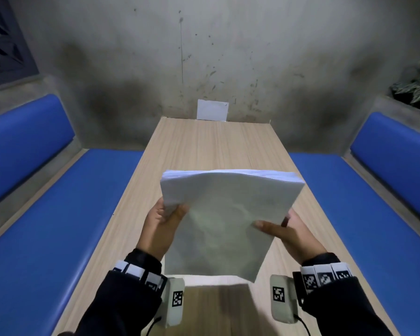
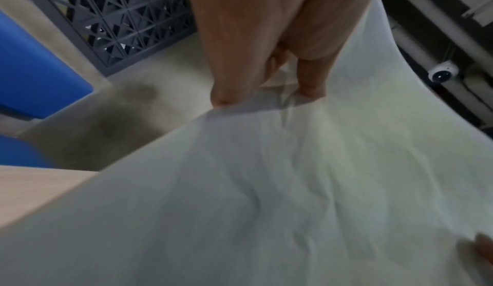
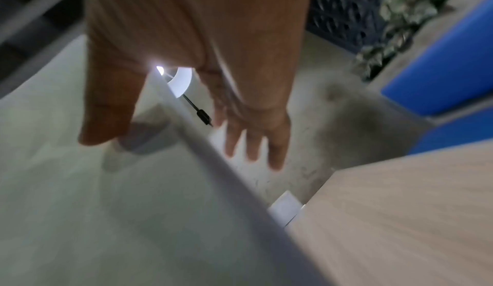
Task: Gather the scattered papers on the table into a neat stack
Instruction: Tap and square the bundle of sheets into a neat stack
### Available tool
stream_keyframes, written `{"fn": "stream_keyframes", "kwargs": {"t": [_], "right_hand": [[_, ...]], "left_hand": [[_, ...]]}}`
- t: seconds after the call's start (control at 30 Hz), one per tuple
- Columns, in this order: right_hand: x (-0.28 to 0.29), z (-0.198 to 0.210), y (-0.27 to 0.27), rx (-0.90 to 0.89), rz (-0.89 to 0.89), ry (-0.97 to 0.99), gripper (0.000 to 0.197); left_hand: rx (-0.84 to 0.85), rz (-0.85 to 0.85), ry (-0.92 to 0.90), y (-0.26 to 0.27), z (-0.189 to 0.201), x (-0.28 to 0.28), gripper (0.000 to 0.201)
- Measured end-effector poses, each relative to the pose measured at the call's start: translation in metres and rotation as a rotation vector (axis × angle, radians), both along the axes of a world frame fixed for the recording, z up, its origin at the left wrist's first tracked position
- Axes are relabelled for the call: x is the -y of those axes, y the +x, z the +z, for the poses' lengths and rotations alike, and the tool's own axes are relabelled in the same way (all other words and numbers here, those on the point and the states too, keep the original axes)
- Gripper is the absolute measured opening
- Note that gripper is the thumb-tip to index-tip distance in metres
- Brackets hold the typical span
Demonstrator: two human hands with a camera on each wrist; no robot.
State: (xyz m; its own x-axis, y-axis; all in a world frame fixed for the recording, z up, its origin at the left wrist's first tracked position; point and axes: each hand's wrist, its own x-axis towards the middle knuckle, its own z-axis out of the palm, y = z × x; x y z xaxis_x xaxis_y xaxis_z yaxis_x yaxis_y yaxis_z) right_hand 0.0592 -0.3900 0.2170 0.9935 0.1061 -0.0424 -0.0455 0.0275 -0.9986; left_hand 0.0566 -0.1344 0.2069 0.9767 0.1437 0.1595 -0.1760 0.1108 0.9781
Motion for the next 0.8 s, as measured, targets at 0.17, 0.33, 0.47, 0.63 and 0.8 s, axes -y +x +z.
{"fn": "stream_keyframes", "kwargs": {"t": [0.17, 0.33, 0.47, 0.63, 0.8], "right_hand": [[-0.031, 0.003, -0.007, 0.104, -0.316, 0.11, 0.021], [-0.057, -0.01, -0.023, 0.117, -0.416, 0.181, 0.021], [-0.055, -0.023, -0.025, 0.088, -0.388, 0.222, 0.021], [-0.052, -0.066, -0.028, -0.075, -0.383, 0.103, 0.025], [-0.05, -0.077, -0.02, -0.126, -0.377, 0.05, 0.028]], "left_hand": [[0.016, 0.031, -0.021, -0.007, 0.005, 0.009, 0.023], [0.049, 0.11, 0.065, -0.021, 0.003, 0.025, 0.051], [0.009, 0.105, 0.067, -0.023, -0.013, 0.025, 0.041], [-0.201, 0.043, 0.123, -0.026, -0.065, 0.017, 0.055], [-0.267, 0.053, 0.094, -0.023, -0.084, 0.015, 0.061]]}}
